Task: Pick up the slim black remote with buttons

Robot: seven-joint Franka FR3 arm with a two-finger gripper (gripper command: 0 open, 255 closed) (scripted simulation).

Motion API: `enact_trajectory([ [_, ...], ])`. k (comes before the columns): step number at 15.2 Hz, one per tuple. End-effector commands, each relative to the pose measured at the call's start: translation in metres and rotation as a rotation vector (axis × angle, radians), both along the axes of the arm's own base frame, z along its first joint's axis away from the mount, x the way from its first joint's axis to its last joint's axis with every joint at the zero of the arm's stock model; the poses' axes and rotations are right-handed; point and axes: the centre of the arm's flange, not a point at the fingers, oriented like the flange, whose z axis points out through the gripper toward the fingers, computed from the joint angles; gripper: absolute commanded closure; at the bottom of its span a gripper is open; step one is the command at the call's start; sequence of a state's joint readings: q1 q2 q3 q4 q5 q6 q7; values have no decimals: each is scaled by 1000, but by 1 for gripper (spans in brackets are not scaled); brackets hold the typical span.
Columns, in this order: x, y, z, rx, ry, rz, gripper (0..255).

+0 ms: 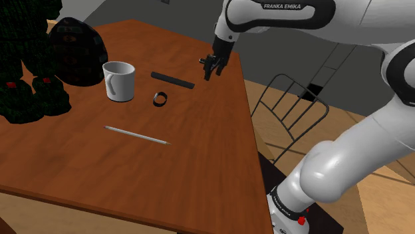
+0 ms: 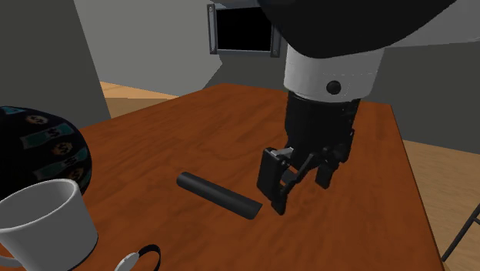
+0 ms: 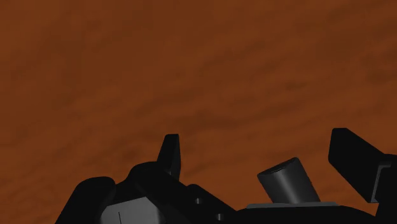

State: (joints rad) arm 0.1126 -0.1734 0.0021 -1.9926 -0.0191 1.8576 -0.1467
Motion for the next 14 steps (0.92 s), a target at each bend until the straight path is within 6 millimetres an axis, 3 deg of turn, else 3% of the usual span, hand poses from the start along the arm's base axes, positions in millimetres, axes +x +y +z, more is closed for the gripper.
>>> enact_trajectory([
  [1,22,15,-1,-9,-1,61,0],
  [9,97,91,-14,-44,-3,297,0],
  [13,127,134,-21,-62,-4,416,0],
  [14,127,134,-21,-62,-4,416,0],
])
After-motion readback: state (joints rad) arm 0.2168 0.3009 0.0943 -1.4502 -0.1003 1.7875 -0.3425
